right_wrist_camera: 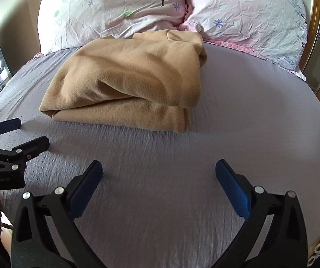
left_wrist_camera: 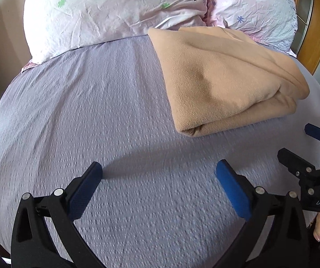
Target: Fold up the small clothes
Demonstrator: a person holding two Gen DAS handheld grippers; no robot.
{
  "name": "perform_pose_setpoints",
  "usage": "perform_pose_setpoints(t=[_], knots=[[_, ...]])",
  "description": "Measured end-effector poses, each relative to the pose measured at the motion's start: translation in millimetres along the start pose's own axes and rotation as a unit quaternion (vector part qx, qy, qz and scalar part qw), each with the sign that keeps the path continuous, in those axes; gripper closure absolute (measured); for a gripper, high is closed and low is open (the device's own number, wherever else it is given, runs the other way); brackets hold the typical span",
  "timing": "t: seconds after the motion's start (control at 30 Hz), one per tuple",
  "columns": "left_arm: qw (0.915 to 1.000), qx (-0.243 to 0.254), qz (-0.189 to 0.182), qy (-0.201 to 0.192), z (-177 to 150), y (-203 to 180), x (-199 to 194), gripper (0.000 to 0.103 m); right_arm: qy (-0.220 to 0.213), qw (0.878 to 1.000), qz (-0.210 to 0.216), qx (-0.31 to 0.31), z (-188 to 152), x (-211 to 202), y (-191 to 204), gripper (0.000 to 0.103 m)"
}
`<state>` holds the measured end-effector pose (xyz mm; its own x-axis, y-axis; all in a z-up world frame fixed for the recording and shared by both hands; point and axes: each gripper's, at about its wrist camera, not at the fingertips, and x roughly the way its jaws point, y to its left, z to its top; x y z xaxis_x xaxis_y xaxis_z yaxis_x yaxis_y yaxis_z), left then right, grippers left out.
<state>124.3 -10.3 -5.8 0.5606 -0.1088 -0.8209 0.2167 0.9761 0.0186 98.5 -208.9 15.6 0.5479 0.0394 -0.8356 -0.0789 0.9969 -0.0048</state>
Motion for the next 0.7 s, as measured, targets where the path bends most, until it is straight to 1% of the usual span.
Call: perform_pose_setpoints(t=[0.1,0.7], knots=[[1.0,0.002,-0.002,-0.002,0.0,1.5,0.1,0.001,0.001,1.0,0.002,0.008,-0.8,0.7,-0.8,0.002],[1.0,0.003,-0.003,-0.005,1.1,1.7,-0.1,0.001,-0.001,1.0,0.001,0.007,-1.6,1.3,-0.4,0.002]])
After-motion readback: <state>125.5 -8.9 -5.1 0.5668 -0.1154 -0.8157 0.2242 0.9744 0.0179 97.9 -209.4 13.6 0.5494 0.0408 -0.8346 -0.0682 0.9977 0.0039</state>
